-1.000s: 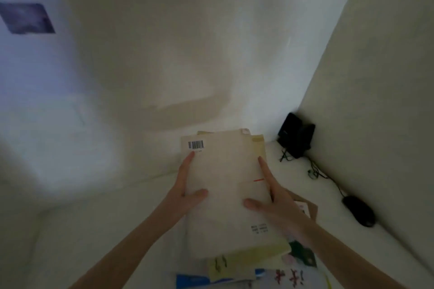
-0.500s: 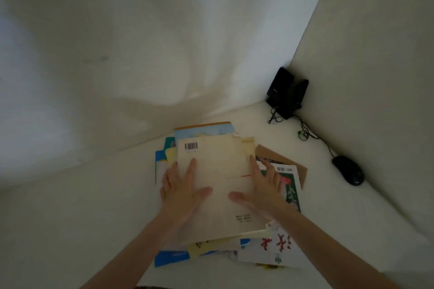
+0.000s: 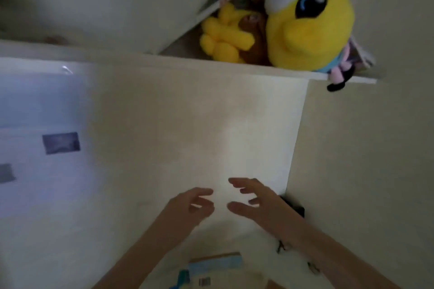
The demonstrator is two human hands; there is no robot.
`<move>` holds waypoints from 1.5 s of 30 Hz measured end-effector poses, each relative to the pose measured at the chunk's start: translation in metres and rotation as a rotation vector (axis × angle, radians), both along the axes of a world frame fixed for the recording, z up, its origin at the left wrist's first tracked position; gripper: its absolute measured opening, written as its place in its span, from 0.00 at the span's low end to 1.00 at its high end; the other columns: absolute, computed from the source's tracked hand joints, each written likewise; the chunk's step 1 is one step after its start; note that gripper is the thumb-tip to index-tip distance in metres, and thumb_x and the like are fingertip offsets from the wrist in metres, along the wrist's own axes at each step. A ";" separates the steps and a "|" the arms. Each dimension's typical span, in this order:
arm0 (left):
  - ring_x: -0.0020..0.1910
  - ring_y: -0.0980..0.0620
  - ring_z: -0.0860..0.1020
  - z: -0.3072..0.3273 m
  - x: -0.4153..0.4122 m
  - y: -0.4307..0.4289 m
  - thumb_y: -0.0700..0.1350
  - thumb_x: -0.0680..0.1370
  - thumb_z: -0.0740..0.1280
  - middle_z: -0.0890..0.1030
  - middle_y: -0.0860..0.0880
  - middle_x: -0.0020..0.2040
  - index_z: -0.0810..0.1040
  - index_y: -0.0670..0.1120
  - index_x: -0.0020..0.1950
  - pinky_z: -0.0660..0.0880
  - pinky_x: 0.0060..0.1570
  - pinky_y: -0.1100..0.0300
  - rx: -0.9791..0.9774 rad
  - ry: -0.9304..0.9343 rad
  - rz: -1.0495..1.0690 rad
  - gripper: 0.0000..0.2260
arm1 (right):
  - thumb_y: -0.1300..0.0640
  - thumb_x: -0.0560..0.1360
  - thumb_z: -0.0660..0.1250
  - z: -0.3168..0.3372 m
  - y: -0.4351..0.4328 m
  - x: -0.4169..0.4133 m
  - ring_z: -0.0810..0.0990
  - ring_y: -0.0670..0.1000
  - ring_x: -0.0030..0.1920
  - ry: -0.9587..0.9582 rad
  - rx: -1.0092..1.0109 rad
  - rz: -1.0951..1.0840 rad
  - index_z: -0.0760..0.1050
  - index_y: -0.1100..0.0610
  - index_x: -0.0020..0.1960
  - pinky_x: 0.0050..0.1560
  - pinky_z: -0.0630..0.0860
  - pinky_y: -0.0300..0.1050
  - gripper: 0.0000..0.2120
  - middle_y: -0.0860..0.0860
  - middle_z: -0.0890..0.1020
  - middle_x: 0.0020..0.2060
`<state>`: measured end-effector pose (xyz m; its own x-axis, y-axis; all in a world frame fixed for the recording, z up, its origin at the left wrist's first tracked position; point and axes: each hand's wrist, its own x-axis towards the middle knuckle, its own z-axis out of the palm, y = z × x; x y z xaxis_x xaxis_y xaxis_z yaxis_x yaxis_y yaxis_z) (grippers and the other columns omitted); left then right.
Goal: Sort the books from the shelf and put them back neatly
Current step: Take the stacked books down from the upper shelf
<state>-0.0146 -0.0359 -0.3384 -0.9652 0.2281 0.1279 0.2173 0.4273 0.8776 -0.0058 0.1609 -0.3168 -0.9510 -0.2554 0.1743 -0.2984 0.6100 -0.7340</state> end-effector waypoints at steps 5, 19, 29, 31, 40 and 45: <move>0.42 0.55 0.83 0.146 0.036 -0.010 0.42 0.78 0.65 0.85 0.52 0.44 0.75 0.56 0.57 0.78 0.38 0.64 0.169 0.380 -0.022 0.11 | 0.52 0.74 0.70 0.145 -0.017 0.030 0.75 0.38 0.57 0.342 -0.088 0.066 0.73 0.44 0.64 0.52 0.74 0.33 0.19 0.38 0.76 0.56; 0.62 0.40 0.73 0.272 -0.071 -0.034 0.48 0.75 0.69 0.73 0.40 0.65 0.64 0.47 0.73 0.72 0.60 0.51 -0.494 0.566 0.422 0.28 | 0.57 0.76 0.68 0.245 -0.094 -0.065 0.75 0.56 0.61 0.312 -0.538 0.027 0.64 0.51 0.72 0.63 0.74 0.53 0.27 0.55 0.76 0.61; 0.54 0.42 0.79 0.282 -0.056 -0.033 0.50 0.81 0.58 0.79 0.44 0.55 0.68 0.52 0.67 0.69 0.45 0.56 -0.773 0.826 0.692 0.14 | 0.59 0.79 0.64 0.249 -0.102 -0.064 0.76 0.50 0.57 0.327 -0.605 0.196 0.55 0.44 0.77 0.50 0.76 0.41 0.32 0.51 0.76 0.63; 0.52 0.42 0.79 0.286 -0.030 -0.037 0.50 0.81 0.59 0.79 0.44 0.53 0.65 0.52 0.68 0.67 0.42 0.56 -0.736 0.902 0.729 0.16 | 0.55 0.79 0.64 0.251 -0.100 -0.057 0.71 0.49 0.66 0.423 -0.566 0.240 0.56 0.39 0.75 0.53 0.75 0.34 0.29 0.46 0.68 0.69; 0.46 0.53 0.82 0.302 0.094 -0.055 0.43 0.78 0.66 0.82 0.52 0.50 0.71 0.51 0.59 0.80 0.48 0.52 0.249 0.895 0.181 0.10 | 0.59 0.78 0.64 0.258 -0.092 0.029 0.72 0.45 0.66 0.731 -0.613 0.417 0.54 0.40 0.76 0.59 0.77 0.44 0.33 0.47 0.66 0.71; 0.43 0.60 0.82 0.255 0.116 -0.029 0.41 0.76 0.68 0.83 0.57 0.49 0.72 0.55 0.57 0.78 0.36 0.68 0.404 0.710 -0.043 0.14 | 0.59 0.69 0.71 0.215 -0.045 0.072 0.79 0.48 0.59 0.630 -0.638 0.347 0.63 0.43 0.72 0.51 0.81 0.49 0.35 0.41 0.75 0.63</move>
